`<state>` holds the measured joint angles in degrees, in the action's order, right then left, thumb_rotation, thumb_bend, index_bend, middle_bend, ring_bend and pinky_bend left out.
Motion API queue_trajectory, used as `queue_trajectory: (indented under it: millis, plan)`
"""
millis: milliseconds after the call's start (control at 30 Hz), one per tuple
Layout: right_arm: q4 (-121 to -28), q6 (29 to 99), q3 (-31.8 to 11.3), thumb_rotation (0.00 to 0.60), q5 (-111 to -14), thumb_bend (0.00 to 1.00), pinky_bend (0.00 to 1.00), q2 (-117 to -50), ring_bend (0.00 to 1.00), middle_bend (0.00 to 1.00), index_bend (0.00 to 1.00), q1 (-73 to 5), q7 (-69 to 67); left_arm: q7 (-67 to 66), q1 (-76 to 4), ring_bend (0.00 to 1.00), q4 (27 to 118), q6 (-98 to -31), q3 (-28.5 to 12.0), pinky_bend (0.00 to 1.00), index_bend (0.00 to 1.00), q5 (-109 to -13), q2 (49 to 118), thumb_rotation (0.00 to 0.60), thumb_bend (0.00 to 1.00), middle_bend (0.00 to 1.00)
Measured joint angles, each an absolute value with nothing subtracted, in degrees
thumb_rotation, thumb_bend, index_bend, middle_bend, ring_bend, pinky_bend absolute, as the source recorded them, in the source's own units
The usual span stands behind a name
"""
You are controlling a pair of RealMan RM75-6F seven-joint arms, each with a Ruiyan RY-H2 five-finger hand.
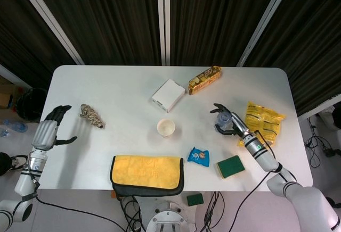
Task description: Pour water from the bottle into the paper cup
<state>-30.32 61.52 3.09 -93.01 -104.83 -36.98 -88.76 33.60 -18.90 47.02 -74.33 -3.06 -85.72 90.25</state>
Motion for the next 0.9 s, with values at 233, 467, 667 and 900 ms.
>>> queue_trajectory:
  millis: [233,467,667,900]
  plan:
    - [-32.33,61.68,3.19,0.600,-92.70,0.04,0.00,-102.68,0.00,0.02,0.00,-36.37,-86.22,33.25,-19.12,0.05,47.45,-74.29,-3.08,0.17,0.11,-85.81,90.14,0.600,0.10,0.11]
    - [-34.19,61.41,3.46,0.600,-92.56,0.03,0.00,-101.08,0.00,0.00,0.00,-36.01,-85.12,32.59,-19.15,0.05,48.00,-74.47,-3.06,0.17,0.11,-85.87,90.00,0.600,0.10,0.11]
    - [-35.22,62.82,3.53,0.600,-92.41,0.03,0.00,-99.80,0.00,0.00,0.00,-34.82,-82.50,32.25,-19.29,0.05,48.29,-74.12,-3.05,0.17,0.11,-85.79,90.01,0.600,0.10,0.11]
    - [-37.80,64.62,3.33,0.600,-91.82,0.03,0.00,-97.18,0.00,0.00,0.00,-32.96,-77.49,31.94,-19.56,0.05,48.31,-73.88,-2.90,0.17,0.11,-85.97,90.28,0.600,0.10,0.11]
